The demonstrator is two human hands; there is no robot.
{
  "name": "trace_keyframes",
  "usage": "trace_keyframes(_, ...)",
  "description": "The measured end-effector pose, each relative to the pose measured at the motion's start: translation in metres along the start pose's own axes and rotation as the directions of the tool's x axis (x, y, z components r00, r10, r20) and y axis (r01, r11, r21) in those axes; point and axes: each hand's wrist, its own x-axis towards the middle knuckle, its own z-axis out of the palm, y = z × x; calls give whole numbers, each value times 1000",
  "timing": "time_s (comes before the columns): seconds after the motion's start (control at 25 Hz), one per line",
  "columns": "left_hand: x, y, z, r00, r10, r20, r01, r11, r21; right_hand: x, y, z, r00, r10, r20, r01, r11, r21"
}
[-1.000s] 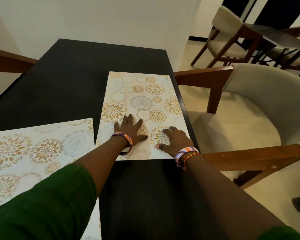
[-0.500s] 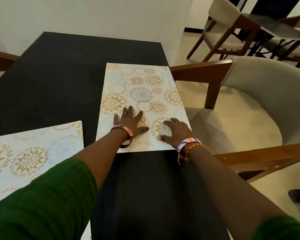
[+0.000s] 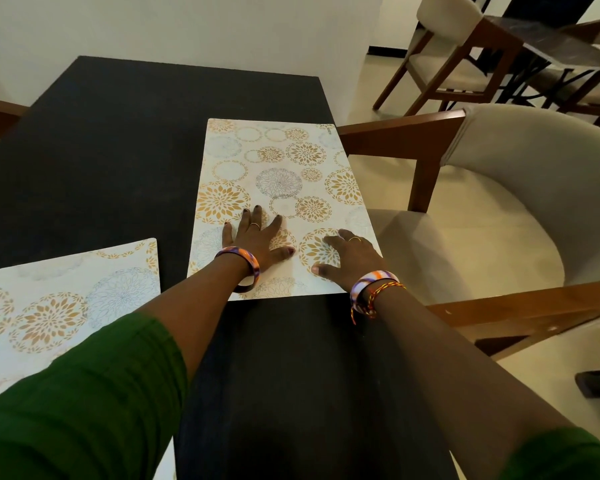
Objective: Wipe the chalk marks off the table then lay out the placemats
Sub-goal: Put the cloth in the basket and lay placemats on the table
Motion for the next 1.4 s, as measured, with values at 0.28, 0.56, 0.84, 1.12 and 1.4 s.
trace_keyframes(0.28, 1, -1, 0, 1000, 6, 2, -6, 1000, 0, -2, 0, 4, 1000, 9, 12, -9, 999, -31)
trace_keyframes(0.56, -1, -1, 2, 1000, 1, -23, -1, 1000, 4, 0, 0, 6, 1000, 18, 12, -18, 999, -34)
trace_keyframes(0.84, -4, -2, 6, 996, 19, -82, -19, 1000, 1, 1, -2, 6, 999, 26, 24, -26, 999, -29)
trace_keyframes(1.12, -15, -1, 10, 952, 25, -305, -68, 989, -132, -5, -7, 8, 998, 56, -27, -57, 997, -54)
trace_keyframes(1.4, -30, 7, 12, 911, 32, -412, -117, 976, -184, -24, -15, 13, 984, 103, -144, -97, 994, 48)
